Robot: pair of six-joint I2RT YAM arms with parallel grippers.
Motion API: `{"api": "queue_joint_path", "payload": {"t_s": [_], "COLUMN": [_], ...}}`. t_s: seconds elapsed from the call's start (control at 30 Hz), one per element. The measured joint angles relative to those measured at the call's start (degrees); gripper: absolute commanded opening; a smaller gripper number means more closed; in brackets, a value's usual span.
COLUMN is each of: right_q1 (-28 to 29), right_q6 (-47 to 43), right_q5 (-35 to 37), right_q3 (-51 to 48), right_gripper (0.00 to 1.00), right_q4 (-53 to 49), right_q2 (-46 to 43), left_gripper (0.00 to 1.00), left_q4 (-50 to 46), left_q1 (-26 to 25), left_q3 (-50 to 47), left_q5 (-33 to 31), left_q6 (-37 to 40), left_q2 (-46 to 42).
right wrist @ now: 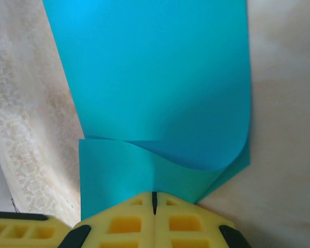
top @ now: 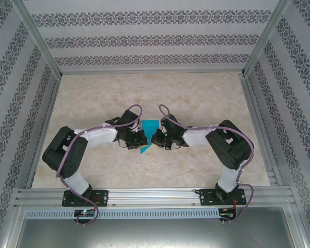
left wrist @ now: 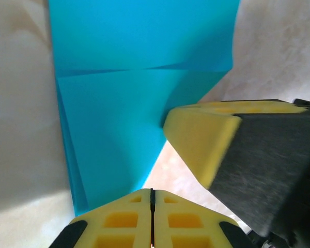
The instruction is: Fold a paper plane with a square sheet of paper (pick it up from the middle)
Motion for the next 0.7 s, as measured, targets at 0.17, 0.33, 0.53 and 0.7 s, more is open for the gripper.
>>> {"api": "queue_joint_path", "payload": {"t_s": [0.17, 0.33, 0.53, 0.7], "right_q1": [0.0, 0.0, 0.0, 0.0], "right_q6": [0.0, 0.0, 0.0, 0.0], "right_q5": [0.0, 0.0, 0.0, 0.0], "right_q3": [0.0, 0.0, 0.0, 0.0], "right_gripper": [0.00, 0.00, 0.00, 0.00], "right_q4": [0.0, -0.2, -0.2, -0.3], "right_q2": [0.0, 0.0, 0.0, 0.0], "left_gripper": [0.09, 0.08, 0.08, 0.08], "left_q4": [0.3, 0.5, 0.5, 1.0], "left_q1": [-0.3, -0.4, -0.4, -0.5], "left_q3": [0.2, 0.5, 0.5, -0.1], "left_q5": [0.1, 0.8, 0.8, 0.8], "left_q6": [0.0, 0.0, 0.0, 0.0], "left_q2": [2.2, 3.6, 4.0, 3.9]}}
